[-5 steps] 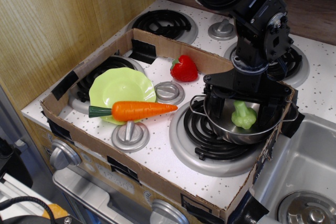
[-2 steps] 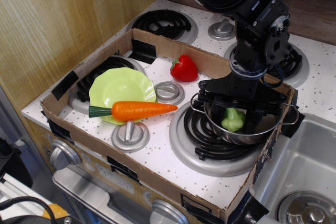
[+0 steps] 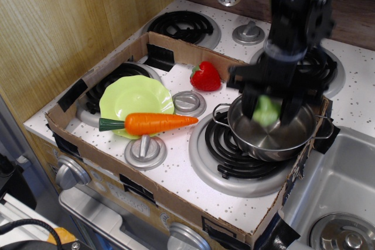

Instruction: Take broccoli out of pan

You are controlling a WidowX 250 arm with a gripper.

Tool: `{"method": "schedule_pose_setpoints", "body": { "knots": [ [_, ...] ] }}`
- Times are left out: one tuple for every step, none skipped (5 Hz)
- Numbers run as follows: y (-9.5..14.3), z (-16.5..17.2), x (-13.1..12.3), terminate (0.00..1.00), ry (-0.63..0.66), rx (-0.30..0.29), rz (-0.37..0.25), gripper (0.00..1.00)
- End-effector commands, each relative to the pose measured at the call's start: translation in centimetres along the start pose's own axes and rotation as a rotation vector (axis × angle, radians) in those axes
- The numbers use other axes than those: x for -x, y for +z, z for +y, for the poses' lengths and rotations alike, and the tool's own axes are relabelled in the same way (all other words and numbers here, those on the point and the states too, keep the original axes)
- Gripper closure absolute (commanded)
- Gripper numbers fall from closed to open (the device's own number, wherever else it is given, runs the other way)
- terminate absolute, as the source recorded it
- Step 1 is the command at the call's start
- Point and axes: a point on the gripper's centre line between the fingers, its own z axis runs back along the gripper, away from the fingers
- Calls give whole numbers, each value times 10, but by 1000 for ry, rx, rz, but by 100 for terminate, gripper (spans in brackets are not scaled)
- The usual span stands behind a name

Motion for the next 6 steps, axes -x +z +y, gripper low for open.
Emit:
{"method": "schedule_pose_setpoints", "body": {
  "knots": [
    [60, 25, -4, 0, 66, -42, -39, 100],
    [61, 53, 4, 0, 64, -39, -51, 100],
    [57, 75, 9, 0, 52, -32, -80, 100],
    [45, 79, 25, 0, 104, -47, -92, 100],
    [26, 77, 42, 0, 120, -10, -71, 100],
    [8, 73, 56, 0, 137, -4, -41, 100]
  ]
}}
